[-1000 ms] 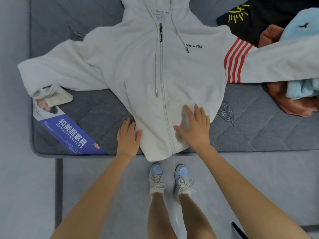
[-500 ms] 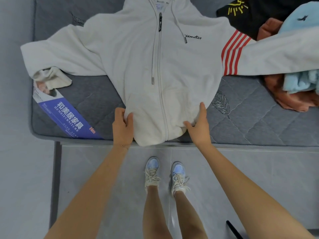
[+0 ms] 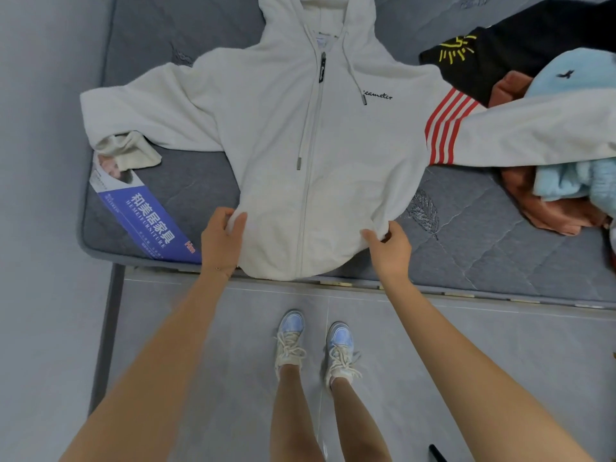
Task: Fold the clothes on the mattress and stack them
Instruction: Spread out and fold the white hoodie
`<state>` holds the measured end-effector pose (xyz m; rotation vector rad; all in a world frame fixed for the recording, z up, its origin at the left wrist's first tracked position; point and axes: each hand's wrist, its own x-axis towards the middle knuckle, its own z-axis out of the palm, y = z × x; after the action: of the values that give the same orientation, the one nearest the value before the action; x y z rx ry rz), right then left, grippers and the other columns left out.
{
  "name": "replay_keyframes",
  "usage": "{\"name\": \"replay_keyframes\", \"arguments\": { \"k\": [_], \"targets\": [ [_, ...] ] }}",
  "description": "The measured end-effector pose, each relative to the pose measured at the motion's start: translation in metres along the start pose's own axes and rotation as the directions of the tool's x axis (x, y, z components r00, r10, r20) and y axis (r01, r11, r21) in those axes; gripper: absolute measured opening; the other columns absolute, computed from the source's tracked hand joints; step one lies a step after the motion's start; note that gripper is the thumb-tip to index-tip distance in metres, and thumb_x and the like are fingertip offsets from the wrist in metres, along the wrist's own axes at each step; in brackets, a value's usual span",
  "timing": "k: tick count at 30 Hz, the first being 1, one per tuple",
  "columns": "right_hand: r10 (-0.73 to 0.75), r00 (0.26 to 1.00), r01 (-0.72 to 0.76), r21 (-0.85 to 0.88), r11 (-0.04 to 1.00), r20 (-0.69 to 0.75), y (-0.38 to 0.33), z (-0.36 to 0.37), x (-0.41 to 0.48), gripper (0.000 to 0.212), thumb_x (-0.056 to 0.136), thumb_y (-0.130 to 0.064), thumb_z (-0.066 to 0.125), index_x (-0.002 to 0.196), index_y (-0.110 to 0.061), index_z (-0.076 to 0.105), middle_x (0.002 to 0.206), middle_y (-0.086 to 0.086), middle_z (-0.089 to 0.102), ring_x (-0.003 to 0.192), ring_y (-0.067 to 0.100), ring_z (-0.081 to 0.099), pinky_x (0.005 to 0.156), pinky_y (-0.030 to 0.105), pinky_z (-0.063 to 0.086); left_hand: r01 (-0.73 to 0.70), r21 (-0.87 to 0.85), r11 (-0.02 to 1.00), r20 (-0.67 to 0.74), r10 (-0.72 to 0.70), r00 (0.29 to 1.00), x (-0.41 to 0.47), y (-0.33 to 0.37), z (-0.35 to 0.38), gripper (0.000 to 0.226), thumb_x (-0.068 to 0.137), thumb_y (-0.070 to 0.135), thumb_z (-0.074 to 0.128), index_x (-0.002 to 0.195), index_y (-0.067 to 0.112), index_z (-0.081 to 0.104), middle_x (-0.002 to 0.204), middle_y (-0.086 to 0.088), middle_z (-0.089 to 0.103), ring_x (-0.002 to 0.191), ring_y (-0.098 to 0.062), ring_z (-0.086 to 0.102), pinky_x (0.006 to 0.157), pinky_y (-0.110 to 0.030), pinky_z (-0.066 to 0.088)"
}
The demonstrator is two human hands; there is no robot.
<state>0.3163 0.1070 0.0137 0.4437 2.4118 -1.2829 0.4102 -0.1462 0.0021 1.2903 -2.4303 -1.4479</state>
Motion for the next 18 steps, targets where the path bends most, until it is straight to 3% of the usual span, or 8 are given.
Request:
{"name": "replay_keyframes", "arguments": {
  "k": [2,4,7,9,11,13,15,18],
  "targets": [
    [0.047,0.999,-0.048,-0.045,0.998,-0.02,0.005,0.005,-0.001,0.019,0.09,-0.012,0.065,0.103,-0.001,0.057,0.089,0.004,0.054,0.085,0.022,0.051,0.073,0.026,0.043,0.009,0.024,1.0,0.098,-0.011,0.995,-0.007,-0.013,0.002,0.022,0.1,0.018,0.047,0.092,0.001,0.058,0.083,-0.005,0.053,0.077,-0.014,0.044,0.066,-0.025,0.033],
    [0.049,0.998,-0.058,-0.206,0.977,-0.046,0.009,0.01,-0.004,0.05,0.088,-0.018,0.071,0.131,-0.004,0.049,0.125,0.014,0.049,0.115,0.029,0.046,0.099,0.037,0.041,0.02,-0.018,1.0,0.22,-0.015,0.975,-0.017,-0.021,0.005,0.023,0.101,0.012,0.045,0.105,-0.001,0.064,0.094,-0.009,0.06,0.087,-0.016,0.05,0.076,-0.028,0.039],
    [-0.163,0.986,0.144,-0.369,0.918,-0.022,0.007,0.019,-0.013,0.078,0.084,-0.022,0.076,0.148,-0.007,0.034,0.153,0.019,0.029,0.141,0.033,0.026,0.114,0.044,0.025,0.092,-0.121,0.988,0.425,-0.032,0.905,-0.028,-0.022,0.012,0.034,0.102,0.006,0.042,0.134,0.005,0.055,0.125,-0.003,0.058,0.112,-0.013,0.052,0.086,-0.011,0.045],
    [-0.27,0.961,0.274,-0.386,0.881,0.065,0.004,0.028,-0.018,0.078,0.085,-0.024,0.075,0.149,-0.008,0.033,0.156,0.021,0.025,0.145,0.034,0.021,0.118,0.045,0.019,0.071,-0.112,0.991,0.482,-0.009,0.876,-0.03,-0.021,0.018,0.036,0.101,0.002,0.041,0.135,0.005,0.053,0.123,-0.003,0.058,0.111,-0.012,0.051,0.092,-0.011,0.045],
    [-0.316,0.94,0.342,-0.389,0.855,0.131,0.001,0.037,-0.022,0.075,0.087,-0.026,0.074,0.149,-0.009,0.036,0.157,0.021,0.024,0.147,0.034,0.019,0.12,0.047,0.015,0.016,-0.091,0.996,0.407,0.022,0.913,-0.027,-0.021,0.021,0.033,0.1,0.0,0.043,0.127,0.005,0.06,0.116,-0.005,0.063,0.103,-0.014,0.054,0.096,-0.025,0.047],
    [-0.347,0.921,0.389,-0.389,0.835,0.175,-0.005,0.045,-0.023,0.072,0.086,-0.028,0.074,0.147,-0.01,0.04,0.157,0.019,0.024,0.148,0.034,0.016,0.121,0.047,0.011,-0.007,-0.077,0.997,0.218,0.024,0.976,-0.022,-0.024,0.02,0.028,0.096,0.0,0.051,0.119,0.006,0.066,0.114,-0.009,0.065,0.098,-0.018,0.059,0.092,-0.028,0.051],
    [-0.378,0.898,0.438,-0.392,0.809,0.224,-0.009,0.055,-0.023,0.071,0.086,-0.03,0.074,0.146,-0.011,0.041,0.157,0.017,0.025,0.149,0.034,0.015,0.121,0.047,0.009,-0.007,-0.001,1.0,0.095,0.007,0.995,-0.015,-0.032,0.021,0.029,0.09,0.005,0.061,0.119,0.005,0.063,0.114,-0.009,0.063,0.105,-0.025,0.059,0.096,-0.038,0.047],
    [-0.408,0.851,0.515,-0.373,0.772,0.331,-0.014,0.07,-0.023,0.069,0.088,-0.03,0.072,0.147,-0.012,0.04,0.158,0.016,0.025,0.149,0.035,0.014,0.121,0.048,0.011,0.187,0.04,0.981,0.201,-0.192,0.961,-0.008,-0.041,0.027,0.046,0.09,0.02,0.066,0.132,0.006,0.053,0.125,-0.011,0.059,0.114,-0.025,0.055,0.096,-0.033,0.043]
  ]
}}
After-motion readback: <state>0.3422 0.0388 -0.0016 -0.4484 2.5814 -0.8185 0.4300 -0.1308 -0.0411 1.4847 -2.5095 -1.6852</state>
